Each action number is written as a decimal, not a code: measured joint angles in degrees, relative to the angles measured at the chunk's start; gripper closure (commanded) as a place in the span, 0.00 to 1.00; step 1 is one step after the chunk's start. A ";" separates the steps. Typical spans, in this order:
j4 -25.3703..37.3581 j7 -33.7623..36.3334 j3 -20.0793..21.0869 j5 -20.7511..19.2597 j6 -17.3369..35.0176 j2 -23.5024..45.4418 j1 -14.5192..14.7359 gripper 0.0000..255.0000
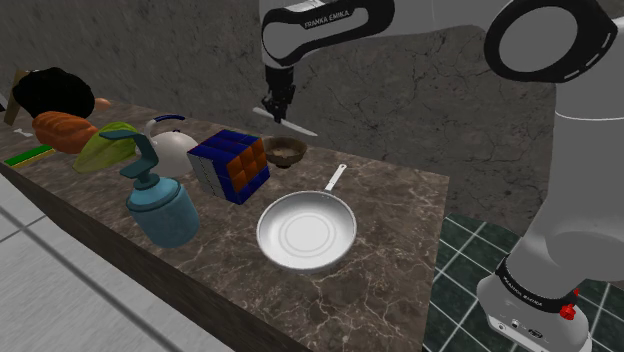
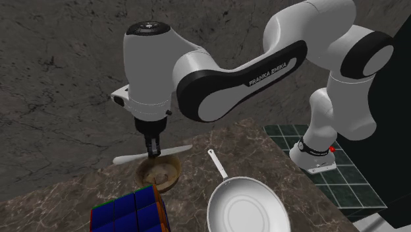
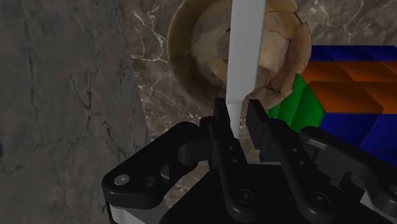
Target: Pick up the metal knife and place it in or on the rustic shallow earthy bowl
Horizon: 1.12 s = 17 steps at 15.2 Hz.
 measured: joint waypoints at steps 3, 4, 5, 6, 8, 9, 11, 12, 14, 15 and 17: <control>-0.79 0.39 -0.01 -0.22 1.57 0.79 0.20 1.00; -1.32 0.41 -0.03 -0.26 2.28 0.97 0.18 1.00; -1.76 0.41 -0.06 -0.28 2.86 1.12 0.15 1.00; -2.59 0.50 -0.07 -0.32 3.70 1.14 0.15 1.00; -3.83 0.60 -0.10 -0.40 5.22 1.42 0.14 1.00; -4.38 0.62 -0.13 -0.44 5.92 1.57 0.12 1.00; -5.44 0.68 -0.16 -0.50 7.14 1.74 0.09 1.00; -5.94 0.77 -0.18 -0.57 7.84 1.93 0.12 1.00; -7.14 0.87 -0.21 -0.65 9.22 2.12 0.10 1.00; -7.36 0.86 -0.22 -0.65 9.47 2.15 0.08 1.00; -7.41 0.88 -0.23 -0.67 9.60 2.21 0.08 1.00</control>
